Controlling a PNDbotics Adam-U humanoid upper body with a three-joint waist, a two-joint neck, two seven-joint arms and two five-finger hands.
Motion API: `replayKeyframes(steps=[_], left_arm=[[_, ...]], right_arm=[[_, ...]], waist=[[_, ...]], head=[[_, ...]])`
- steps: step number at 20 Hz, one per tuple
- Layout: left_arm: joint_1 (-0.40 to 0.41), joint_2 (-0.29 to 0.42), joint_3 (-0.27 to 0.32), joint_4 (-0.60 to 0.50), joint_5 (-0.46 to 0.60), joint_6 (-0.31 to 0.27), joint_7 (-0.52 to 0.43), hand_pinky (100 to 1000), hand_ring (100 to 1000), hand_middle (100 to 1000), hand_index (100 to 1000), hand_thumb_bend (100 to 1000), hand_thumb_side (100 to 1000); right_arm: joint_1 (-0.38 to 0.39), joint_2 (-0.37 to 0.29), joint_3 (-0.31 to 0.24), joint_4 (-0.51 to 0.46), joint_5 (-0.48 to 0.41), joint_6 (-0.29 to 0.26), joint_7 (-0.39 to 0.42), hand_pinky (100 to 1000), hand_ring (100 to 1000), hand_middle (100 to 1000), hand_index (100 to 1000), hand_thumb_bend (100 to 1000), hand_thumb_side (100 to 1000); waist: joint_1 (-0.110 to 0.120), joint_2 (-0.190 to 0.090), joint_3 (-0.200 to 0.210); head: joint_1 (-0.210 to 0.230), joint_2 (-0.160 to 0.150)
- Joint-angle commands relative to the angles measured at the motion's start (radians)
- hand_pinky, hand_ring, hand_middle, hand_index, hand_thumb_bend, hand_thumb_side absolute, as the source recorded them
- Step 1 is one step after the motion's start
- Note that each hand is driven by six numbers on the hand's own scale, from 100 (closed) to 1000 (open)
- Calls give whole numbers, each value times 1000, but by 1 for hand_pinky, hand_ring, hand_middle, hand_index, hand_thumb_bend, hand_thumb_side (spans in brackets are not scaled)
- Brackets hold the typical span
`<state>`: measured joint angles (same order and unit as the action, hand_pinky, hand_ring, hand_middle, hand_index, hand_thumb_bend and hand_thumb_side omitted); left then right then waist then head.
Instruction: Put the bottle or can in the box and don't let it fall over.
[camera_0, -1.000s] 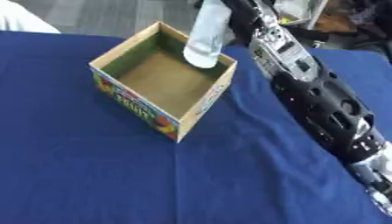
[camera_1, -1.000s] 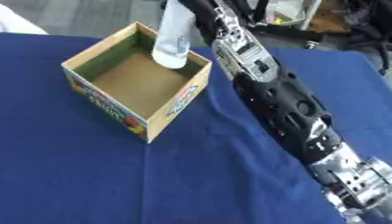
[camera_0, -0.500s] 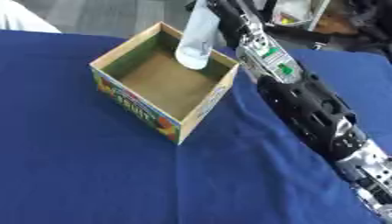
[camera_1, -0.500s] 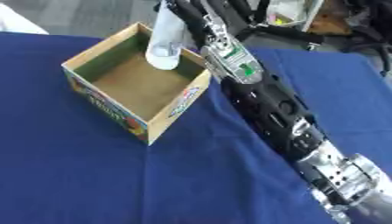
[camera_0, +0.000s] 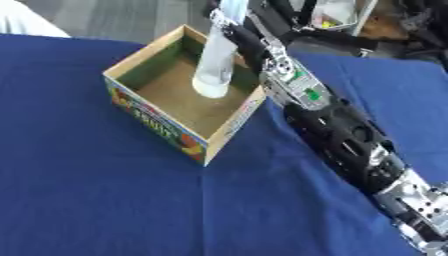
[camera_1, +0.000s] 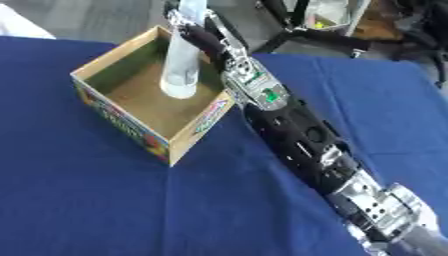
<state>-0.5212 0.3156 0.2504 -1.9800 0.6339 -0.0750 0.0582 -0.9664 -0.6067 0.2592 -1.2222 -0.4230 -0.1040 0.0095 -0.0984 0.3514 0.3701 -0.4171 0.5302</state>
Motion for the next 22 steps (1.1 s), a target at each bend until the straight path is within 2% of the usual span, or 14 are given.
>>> replayKeyframes(steps=[1,5,11,17,22], left_arm=[[-14,16,4,-20,4,0,-4,941,1000,1000,797,430,559],[-15,16,5,-20,4,0,-4,941,1000,1000,796,432,557],[-11,18,8,-20,3,-1,0,941,1000,1000,796,432,556],[2,24,11,-20,1,-2,4,941,1000,1000,796,433,555],[21,35,16,-20,-6,-4,8,941,1000,1000,797,434,556]], right_arm=[[-13,-21,-8,-27,98,2,101,1000,1000,1000,1000,100,487],[-4,-7,-14,-17,163,12,147,1000,1000,1000,1000,100,510],[12,-7,-14,-32,199,20,170,1000,1000,1000,1000,100,517],[39,-19,-21,-77,231,79,176,1000,1000,1000,1000,100,491],[75,-36,-35,-141,198,123,168,1000,1000,1000,1000,100,498]], waist=[[8,-19,-1],[8,-20,-2],[10,-25,-9],[15,-35,-27],[19,-48,-51]], head=[[-5,-10],[-6,-8],[-1,-4],[8,2],[20,16]])
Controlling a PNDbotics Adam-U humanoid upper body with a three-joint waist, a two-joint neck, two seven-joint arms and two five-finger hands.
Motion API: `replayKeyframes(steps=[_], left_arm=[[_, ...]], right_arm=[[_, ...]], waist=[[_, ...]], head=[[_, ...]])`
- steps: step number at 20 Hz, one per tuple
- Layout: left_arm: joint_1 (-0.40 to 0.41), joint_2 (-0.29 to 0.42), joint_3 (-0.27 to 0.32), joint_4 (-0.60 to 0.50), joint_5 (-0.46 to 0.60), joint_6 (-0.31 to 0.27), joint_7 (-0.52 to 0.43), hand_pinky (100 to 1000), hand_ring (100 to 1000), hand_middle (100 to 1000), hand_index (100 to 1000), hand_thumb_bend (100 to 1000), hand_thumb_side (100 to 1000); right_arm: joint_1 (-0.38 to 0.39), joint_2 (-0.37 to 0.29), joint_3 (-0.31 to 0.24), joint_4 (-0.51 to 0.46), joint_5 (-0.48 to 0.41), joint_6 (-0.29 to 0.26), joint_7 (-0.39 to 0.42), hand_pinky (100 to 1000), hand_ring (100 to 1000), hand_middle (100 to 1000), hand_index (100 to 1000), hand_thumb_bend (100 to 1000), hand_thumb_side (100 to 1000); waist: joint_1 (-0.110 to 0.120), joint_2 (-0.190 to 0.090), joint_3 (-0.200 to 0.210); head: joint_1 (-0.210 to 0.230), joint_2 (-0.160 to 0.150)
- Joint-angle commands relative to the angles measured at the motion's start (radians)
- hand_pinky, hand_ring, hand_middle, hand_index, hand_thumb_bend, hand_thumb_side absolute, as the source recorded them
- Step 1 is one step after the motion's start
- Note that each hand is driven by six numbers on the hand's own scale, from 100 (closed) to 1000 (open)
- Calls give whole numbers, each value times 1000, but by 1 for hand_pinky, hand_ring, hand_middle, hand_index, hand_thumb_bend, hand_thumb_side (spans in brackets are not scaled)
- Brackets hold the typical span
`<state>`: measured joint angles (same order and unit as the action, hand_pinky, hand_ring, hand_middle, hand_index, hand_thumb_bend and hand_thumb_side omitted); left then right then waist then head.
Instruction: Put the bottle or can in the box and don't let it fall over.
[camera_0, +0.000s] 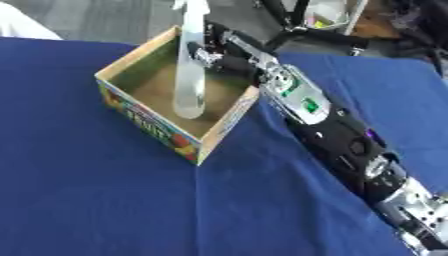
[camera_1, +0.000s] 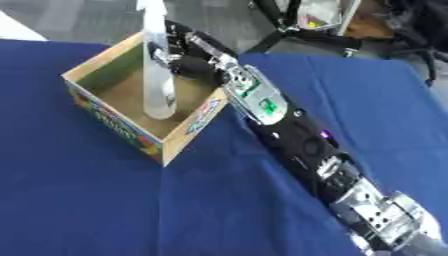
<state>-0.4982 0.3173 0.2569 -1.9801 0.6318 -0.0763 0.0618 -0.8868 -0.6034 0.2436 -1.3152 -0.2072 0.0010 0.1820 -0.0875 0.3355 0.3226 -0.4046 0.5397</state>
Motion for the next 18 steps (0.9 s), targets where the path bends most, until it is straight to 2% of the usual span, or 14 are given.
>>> replayKeyframes(steps=[1,2,3,4,8,11,14,18], left_arm=[[4,37,12,-20,-6,-3,6,941,1000,1000,797,433,556],[9,40,13,-20,-8,-3,7,941,1000,1000,797,433,557],[15,44,14,-20,-10,-4,9,941,1000,1000,797,433,557],[20,47,15,-20,-12,-4,10,941,1000,1000,797,432,558],[46,63,22,-20,-23,-7,16,941,1000,1000,797,432,559],[79,78,28,-20,-35,-7,21,942,1000,1000,798,427,565],[116,91,36,-20,-49,-6,28,943,1000,1000,798,424,571],[158,111,44,-20,-65,-7,34,943,1000,1000,798,419,578]], right_arm=[[6,-45,-23,-64,-27,24,-7,1000,1000,1000,1000,100,499],[18,-51,-27,-83,-37,31,-10,1000,1000,1000,1000,100,499],[32,-58,-32,-102,-47,38,-13,1000,1000,1000,1000,100,583],[45,-64,-37,-121,-58,45,-18,1000,1000,1000,1000,100,504],[102,-104,-63,-212,-117,63,-37,1000,1000,1000,1000,100,529],[158,-149,-83,-295,-159,65,-51,1000,1000,1000,1000,100,500],[262,-199,-121,-395,-208,53,-90,1000,1000,1000,1000,100,470],[424,-244,-210,-541,-278,15,-179,1000,1000,1000,1000,100,470]], waist=[[9,-36,-11],[9,-40,-18],[9,-44,-25],[10,-47,-32],[14,-61,-62],[20,-77,-94],[28,-92,-131],[38,-101,-168]], head=[[12,11],[17,14],[22,17],[26,20],[50,32],[84,43],[134,53],[197,64]])
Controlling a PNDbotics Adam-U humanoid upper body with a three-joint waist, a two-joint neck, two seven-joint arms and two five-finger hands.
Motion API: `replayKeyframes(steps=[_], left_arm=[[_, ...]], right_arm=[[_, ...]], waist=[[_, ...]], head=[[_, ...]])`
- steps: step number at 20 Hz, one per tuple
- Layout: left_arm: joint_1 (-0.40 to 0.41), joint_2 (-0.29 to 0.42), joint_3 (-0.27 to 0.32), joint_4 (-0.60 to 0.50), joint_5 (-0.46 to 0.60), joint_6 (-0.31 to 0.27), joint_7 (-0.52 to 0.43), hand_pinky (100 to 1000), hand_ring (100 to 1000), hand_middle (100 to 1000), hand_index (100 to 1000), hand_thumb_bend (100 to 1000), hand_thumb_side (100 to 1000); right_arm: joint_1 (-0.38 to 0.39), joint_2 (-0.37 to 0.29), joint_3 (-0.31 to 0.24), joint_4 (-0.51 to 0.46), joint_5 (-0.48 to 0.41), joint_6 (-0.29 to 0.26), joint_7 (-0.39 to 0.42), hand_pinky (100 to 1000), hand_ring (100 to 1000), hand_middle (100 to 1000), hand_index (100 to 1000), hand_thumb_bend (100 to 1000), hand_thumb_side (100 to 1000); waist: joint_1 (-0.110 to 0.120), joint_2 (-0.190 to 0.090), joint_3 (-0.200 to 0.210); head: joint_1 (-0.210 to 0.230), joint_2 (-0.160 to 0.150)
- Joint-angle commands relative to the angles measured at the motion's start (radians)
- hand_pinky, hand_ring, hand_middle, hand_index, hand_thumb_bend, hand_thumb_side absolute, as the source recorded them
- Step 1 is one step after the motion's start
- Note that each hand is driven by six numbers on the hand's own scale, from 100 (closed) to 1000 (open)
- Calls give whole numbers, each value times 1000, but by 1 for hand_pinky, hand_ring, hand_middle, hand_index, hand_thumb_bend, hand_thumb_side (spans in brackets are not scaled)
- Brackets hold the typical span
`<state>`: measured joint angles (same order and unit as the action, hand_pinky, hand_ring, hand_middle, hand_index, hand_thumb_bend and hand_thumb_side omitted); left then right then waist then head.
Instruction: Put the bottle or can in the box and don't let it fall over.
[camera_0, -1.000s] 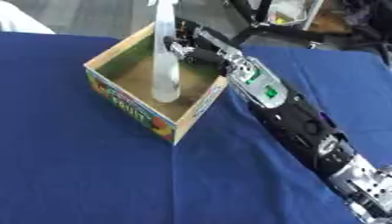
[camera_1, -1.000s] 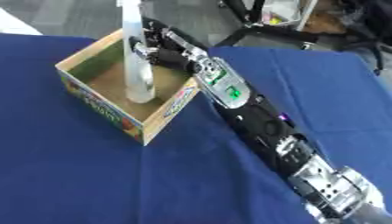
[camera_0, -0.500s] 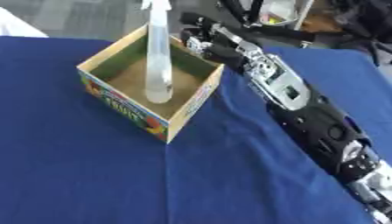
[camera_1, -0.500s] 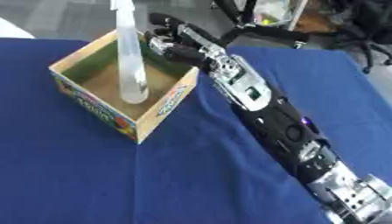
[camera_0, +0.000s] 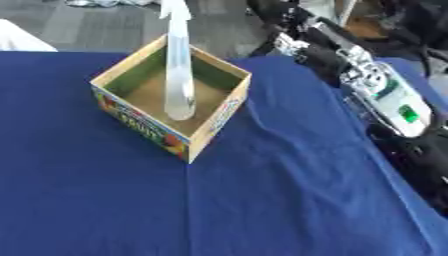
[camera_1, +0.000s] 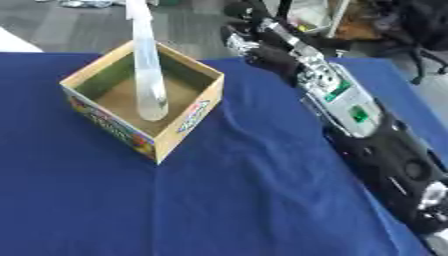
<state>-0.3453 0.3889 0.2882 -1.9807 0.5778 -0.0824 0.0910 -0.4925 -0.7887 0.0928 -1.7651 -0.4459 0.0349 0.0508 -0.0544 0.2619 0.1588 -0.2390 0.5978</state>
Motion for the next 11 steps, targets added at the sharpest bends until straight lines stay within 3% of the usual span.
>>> replayKeyframes(steps=[1,6,11], left_arm=[[14,43,12,-19,-15,-1,4,943,1000,1000,798,417,580],[53,59,15,-18,-33,-4,-2,941,1000,1000,799,414,587],[74,66,19,-5,-41,-13,-7,942,1000,1000,799,418,590]], right_arm=[[63,-63,-81,-122,-58,-28,-70,1000,1000,1000,1000,100,470],[202,-39,-177,-228,-156,-91,-177,1000,1000,1000,990,100,470],[302,76,-213,-235,-183,-168,-162,1000,1000,1000,1000,100,528]], waist=[[8,-28,-11],[15,-29,-41],[23,-32,-54]], head=[[42,7],[92,16],[139,29]])
